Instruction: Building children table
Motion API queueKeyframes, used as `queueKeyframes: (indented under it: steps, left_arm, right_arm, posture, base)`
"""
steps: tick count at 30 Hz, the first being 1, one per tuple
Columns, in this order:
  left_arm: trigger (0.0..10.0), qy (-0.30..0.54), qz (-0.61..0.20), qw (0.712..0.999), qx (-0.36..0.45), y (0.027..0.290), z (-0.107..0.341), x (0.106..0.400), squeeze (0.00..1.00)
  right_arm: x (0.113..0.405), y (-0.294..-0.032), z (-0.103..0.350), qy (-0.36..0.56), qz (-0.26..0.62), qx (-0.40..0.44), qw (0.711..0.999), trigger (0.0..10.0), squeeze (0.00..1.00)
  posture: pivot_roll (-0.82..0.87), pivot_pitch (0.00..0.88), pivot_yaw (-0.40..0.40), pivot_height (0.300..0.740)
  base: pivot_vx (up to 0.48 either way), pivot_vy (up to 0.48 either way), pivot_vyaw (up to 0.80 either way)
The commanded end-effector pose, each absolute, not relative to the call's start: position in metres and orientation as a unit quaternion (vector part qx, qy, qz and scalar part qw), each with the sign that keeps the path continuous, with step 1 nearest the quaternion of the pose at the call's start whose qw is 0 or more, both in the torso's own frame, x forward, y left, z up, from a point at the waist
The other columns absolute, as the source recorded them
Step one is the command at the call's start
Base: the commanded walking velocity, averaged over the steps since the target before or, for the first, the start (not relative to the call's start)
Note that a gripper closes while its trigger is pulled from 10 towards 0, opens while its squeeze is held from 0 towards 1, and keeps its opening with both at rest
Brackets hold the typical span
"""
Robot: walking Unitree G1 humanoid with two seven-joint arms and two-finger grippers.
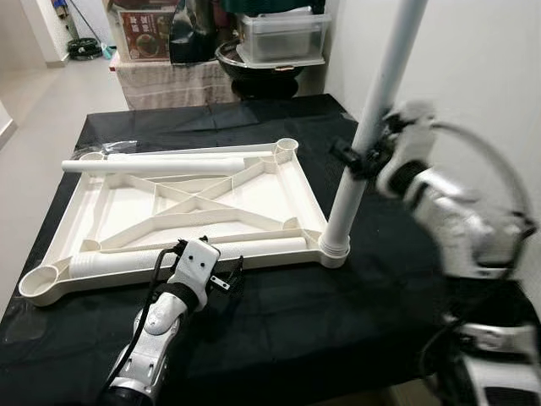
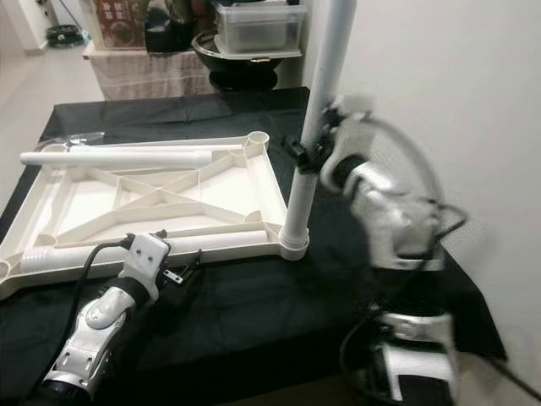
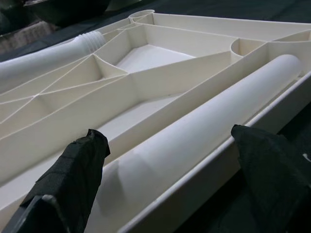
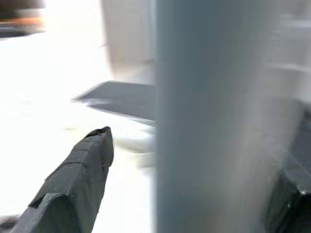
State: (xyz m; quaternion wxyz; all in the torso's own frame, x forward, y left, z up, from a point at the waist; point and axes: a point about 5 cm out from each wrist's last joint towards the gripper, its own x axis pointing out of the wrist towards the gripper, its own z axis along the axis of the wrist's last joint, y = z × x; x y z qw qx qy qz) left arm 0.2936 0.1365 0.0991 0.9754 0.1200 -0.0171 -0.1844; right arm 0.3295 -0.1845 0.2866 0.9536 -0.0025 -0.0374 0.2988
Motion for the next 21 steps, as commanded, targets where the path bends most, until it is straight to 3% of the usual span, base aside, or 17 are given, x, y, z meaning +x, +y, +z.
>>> queueKeyframes:
  steps: [1, 6, 7, 8, 9, 16, 19, 21]
  left_arm:
    - [10.0, -0.001, -0.182, 0.976, 0.122, 0.139, 0.092, 0.291, 0.00]
    - [10.0, -0.001, -0.181, 0.976, 0.123, 0.140, 0.092, 0.291, 0.00]
    - [10.0, -0.002, -0.180, 0.976, 0.123, 0.140, 0.093, 0.292, 0.00]
    - [10.0, -0.002, -0.180, 0.976, 0.123, 0.140, 0.093, 0.292, 0.00]
    - [10.0, -0.002, -0.180, 0.976, 0.124, 0.140, 0.093, 0.292, 0.00]
    - [10.0, -0.002, -0.176, 0.976, 0.125, 0.143, 0.093, 0.291, 0.00]
    - [10.0, -0.001, -0.175, 0.976, 0.128, 0.145, 0.093, 0.290, 0.00]
    - [10.0, -0.001, -0.178, 0.976, 0.129, 0.144, 0.093, 0.291, 0.00]
  right_arm:
    - [0.321, -0.184, 0.290, -0.061, 0.371, -0.022, 0.926, 10.0, 0.00]
    - [0.322, -0.197, 0.274, -0.034, 0.422, -0.063, 0.904, 10.0, 0.00]
    - [0.325, -0.200, 0.260, -0.006, 0.443, -0.069, 0.894, 7.2, 0.00]
    - [0.325, -0.200, 0.260, -0.006, 0.443, -0.069, 0.894, 7.2, 0.00]
    - [0.328, -0.202, 0.249, 0.017, 0.451, -0.070, 0.890, 0.0, 0.00]
    - [0.337, -0.196, 0.230, 0.053, 0.421, -0.066, 0.903, 0.0, 0.00]
    - [0.350, -0.191, 0.219, 0.084, 0.326, -0.040, 0.941, 0.0, 0.00]
    - [0.362, -0.193, 0.207, 0.099, 0.182, -0.010, 0.978, 0.0, 0.00]
  posture:
    - [-0.02, 0.000, -0.051, 0.740]
    - [-0.02, 0.000, -0.054, 0.740]
    - [-0.01, 0.000, -0.057, 0.740]
    - [-0.01, 0.000, -0.057, 0.740]
    - [-0.01, 0.000, -0.059, 0.740]
    - [0.01, 0.000, -0.062, 0.740]
    - [0.00, 0.000, -0.055, 0.740]
    - [0.00, 0.000, -0.052, 0.740]
  base:
    - [0.000, 0.000, 0.00]
    - [0.000, 0.000, 0.00]
    - [0.000, 0.000, 0.00]
    - [0.000, 0.000, 0.00]
    - [0.000, 0.000, 0.00]
    - [0.000, 0.000, 0.00]
    - [0.000, 0.000, 0.00]
    - [0.000, 0.000, 0.00]
